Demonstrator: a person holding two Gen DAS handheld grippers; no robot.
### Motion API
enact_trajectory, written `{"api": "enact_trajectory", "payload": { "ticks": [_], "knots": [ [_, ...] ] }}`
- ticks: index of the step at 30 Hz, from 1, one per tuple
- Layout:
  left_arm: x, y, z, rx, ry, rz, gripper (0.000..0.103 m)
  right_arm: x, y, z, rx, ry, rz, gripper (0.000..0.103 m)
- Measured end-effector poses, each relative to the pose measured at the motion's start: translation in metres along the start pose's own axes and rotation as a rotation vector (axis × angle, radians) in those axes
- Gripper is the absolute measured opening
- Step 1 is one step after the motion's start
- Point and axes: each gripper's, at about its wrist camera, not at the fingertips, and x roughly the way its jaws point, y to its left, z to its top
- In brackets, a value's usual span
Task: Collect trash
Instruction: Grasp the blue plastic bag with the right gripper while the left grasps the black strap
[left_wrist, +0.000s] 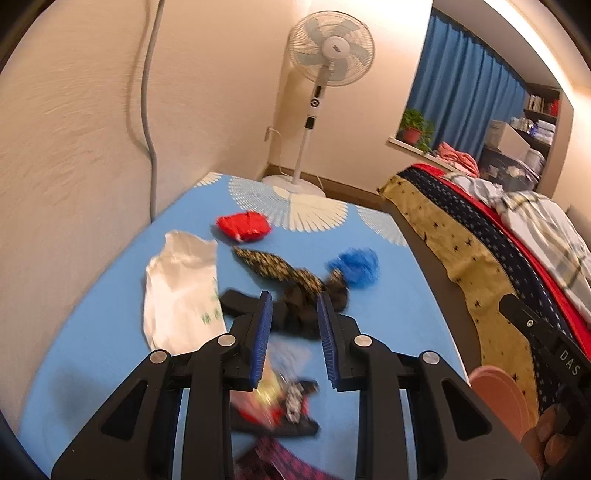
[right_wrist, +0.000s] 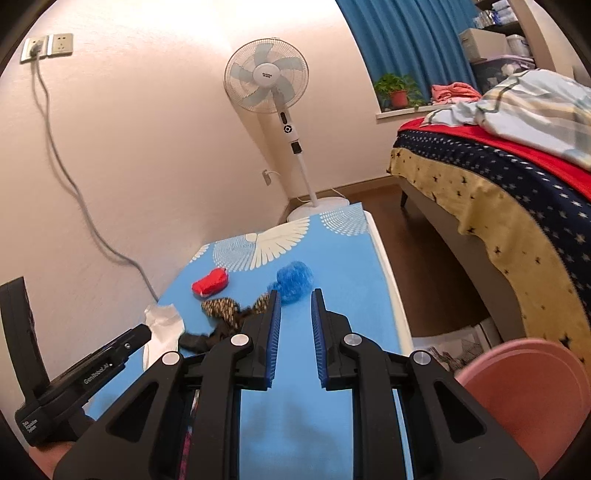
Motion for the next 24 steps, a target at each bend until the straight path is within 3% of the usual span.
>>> {"api": "enact_trajectory", "payload": {
  "ticks": [6, 13, 18, 19, 24],
  "knots": [
    [0.035, 0.023, 0.013, -0.011, 0.049, 0.004, 0.026, 0.059, 0.001, 0.013, -0.009, 0.058, 0.021, 0.019],
    [0.076, 0.029, 0.006, 0.006, 0.174, -0.026, 0.026, 0.128, 0.002, 0.017, -0.026, 0.165, 0.036, 0.023],
    [0.094, 0.027, -0.001, 0.013, 0.245, -0.037, 0.029, 0.160, 0.003, 0.016, -0.023, 0.217, 0.032, 0.045],
    [0.097, 0.027, -0.002, 0.016, 0.259, -0.036, 0.034, 0.166, 0.002, 0.017, -0.023, 0.228, 0.029, 0.046],
    [0.106, 0.021, -0.009, 0.054, 0.308, -0.028, 0.035, 0.191, 0.001, 0.015, -0.010, 0.282, 0.015, 0.046]
  ]
}}
